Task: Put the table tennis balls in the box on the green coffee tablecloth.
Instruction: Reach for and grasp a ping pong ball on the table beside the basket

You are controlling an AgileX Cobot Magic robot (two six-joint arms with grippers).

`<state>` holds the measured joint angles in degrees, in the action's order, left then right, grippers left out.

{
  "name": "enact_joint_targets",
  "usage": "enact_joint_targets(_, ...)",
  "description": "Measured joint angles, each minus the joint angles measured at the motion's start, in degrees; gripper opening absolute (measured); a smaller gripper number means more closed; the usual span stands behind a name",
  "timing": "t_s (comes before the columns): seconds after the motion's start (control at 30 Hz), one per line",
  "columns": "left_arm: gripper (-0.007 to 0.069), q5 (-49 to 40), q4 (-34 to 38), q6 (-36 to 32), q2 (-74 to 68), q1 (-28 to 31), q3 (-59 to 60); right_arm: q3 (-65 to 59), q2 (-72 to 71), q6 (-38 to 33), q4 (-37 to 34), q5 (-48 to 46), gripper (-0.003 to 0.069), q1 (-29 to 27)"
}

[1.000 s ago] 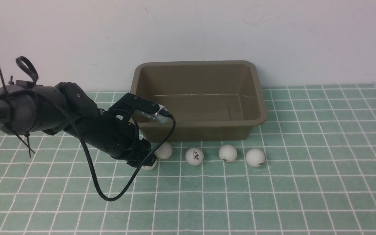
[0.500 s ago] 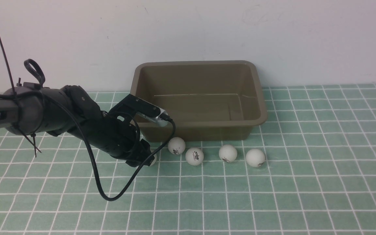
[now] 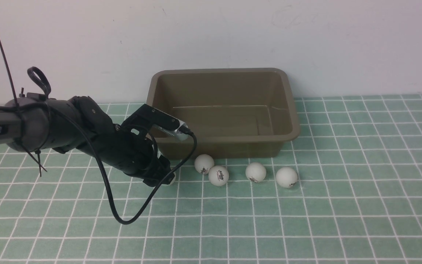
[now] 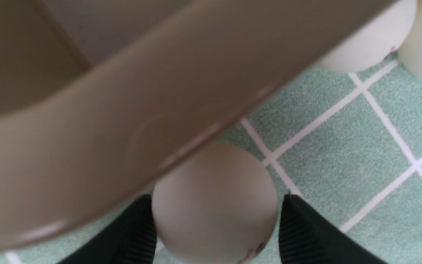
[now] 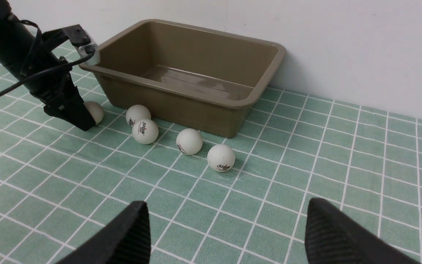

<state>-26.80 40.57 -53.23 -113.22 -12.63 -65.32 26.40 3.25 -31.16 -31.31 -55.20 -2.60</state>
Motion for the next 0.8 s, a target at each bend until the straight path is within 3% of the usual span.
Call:
enact_joint_targets(0.23, 0.0352, 0.06, 0.65, -0.18, -0.04, -0.03, 0.0, 0.0, 0.0, 0.0, 0.0, 0.04, 0.0513, 0.0)
enact_joint_targets(0.8, 0.0351, -3.91, 0.65, -0.58, 0.66, -0.03, 0.0, 0.0, 0.0, 0.0, 0.0, 1.18, 0.0513, 0.0)
